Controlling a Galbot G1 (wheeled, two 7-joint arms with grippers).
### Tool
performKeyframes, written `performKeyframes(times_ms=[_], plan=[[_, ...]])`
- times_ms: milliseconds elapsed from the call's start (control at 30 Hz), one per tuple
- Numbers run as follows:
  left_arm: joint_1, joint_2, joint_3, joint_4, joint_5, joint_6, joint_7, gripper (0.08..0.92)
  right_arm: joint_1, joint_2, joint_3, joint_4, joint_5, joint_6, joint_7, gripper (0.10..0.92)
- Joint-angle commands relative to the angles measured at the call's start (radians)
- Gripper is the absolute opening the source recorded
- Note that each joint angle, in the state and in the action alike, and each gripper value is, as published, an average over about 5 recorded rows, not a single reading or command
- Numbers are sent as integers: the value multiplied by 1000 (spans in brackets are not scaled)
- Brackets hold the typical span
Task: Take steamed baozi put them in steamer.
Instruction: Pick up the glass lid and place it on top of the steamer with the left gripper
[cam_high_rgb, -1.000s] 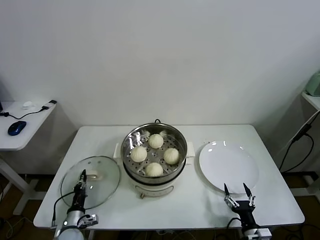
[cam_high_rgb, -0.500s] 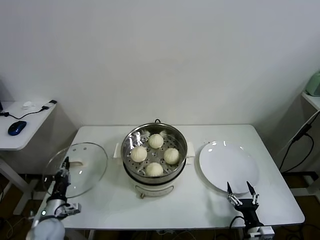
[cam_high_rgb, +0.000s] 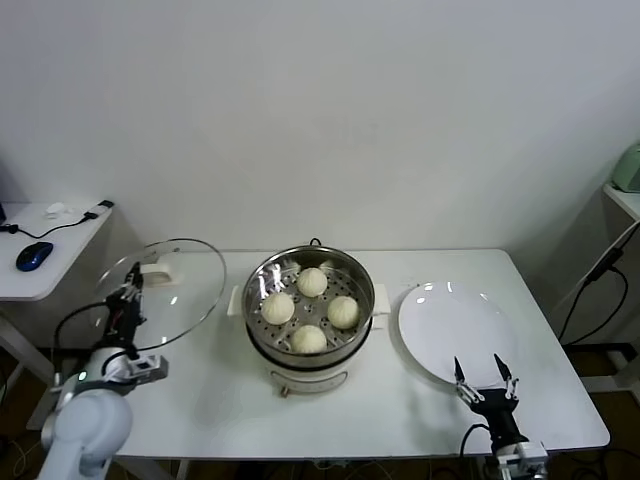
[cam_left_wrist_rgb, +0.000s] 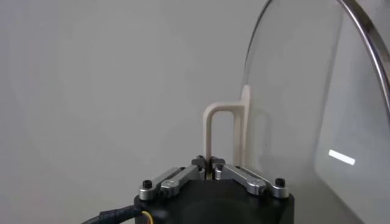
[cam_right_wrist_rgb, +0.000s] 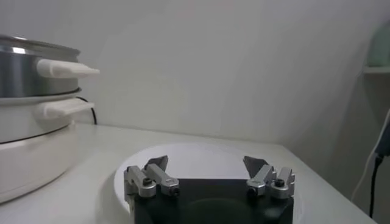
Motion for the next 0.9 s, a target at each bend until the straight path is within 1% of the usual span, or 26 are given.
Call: performKeyframes(times_ms=[33, 133, 200, 333, 433, 567, 700, 800, 900], plan=[[-2, 44, 28, -145, -40, 80, 123, 134, 4, -1, -7, 15, -23, -12, 4, 823], [-28, 6, 153, -184, 49, 149, 154, 134, 5, -3, -11, 11, -22, -2, 4, 823], [-49, -32, 242, -203, 114, 200, 179, 134, 6, -5, -12, 4, -21, 4, 4, 823], [-94, -131, 406, -210, 261, 277, 215, 134, 10, -10, -13, -13, -17, 16, 7, 823], [-127, -199, 500, -192, 357, 324, 228, 134, 9, -11, -15, -17, -12, 22, 7, 823], [-161, -280, 590, -141, 482, 357, 235, 134, 7, -10, -15, -16, -6, 28, 8, 823], [-185, -357, 654, -76, 540, 399, 232, 134, 4, -9, -12, -17, -1, 37, 9, 823], [-198, -402, 680, -26, 562, 409, 219, 134, -2, -9, -9, -19, 3, 45, 12, 823], [-202, -428, 696, 8, 572, 413, 209, 134, -7, -7, -6, -22, 6, 51, 14, 823]])
